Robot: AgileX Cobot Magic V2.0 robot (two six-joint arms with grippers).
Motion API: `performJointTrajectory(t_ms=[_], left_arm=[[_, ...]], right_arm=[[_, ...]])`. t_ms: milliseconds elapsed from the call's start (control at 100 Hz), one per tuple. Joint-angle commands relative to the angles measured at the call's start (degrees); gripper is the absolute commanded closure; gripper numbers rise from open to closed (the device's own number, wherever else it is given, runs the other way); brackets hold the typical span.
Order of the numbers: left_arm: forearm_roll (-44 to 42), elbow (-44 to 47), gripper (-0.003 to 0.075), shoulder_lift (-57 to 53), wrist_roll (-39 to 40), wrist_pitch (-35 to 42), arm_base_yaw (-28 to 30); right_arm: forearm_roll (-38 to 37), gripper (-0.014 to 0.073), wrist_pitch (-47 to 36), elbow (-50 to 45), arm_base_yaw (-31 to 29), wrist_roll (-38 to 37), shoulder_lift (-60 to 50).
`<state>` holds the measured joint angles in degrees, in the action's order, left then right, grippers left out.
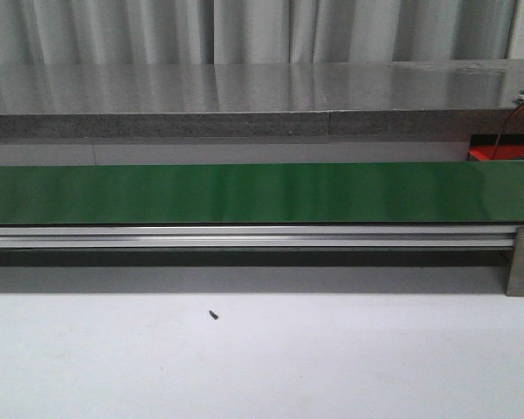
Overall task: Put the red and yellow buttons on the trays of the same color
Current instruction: 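Move the left gripper toward the cluster of red and yellow buttons, then lower the open left gripper over a red button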
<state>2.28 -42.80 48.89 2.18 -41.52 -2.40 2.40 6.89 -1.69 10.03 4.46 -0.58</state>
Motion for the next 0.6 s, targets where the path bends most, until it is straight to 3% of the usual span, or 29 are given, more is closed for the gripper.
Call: performJointTrajectory(t_ms=[0, 140, 210, 430, 590], left_arm=[[0.61, -2.1, 0.0538, -0.04, -0.16, 2.79, 0.07], [0.61, -2.1, 0.0203, -0.04, -0.16, 2.79, 0.07], [0.61, -2.1, 0.0118, -0.04, -0.16, 2.79, 0.07], [-0.15, -2.23, 0.0114, -0.04, 1.23, 2.14, 0.8], [-3.14, -4.5, 0.0114, 0.65, 6.24, 2.14, 7.17]], right_arm=[[-0.59, 0.069, -4.66, 1.08, -0.13, -0.14, -0.78], [-0.59, 0.069, -4.66, 1.08, -0.13, -0.14, -0.78], [-0.59, 0.069, -4.66, 1.08, -0.13, -0.14, -0.78], [-0.59, 0.069, -4.66, 1.08, -0.13, -0.14, -0.78], [-0.59, 0.069, -4.66, 1.08, -0.13, -0.14, -0.78]])
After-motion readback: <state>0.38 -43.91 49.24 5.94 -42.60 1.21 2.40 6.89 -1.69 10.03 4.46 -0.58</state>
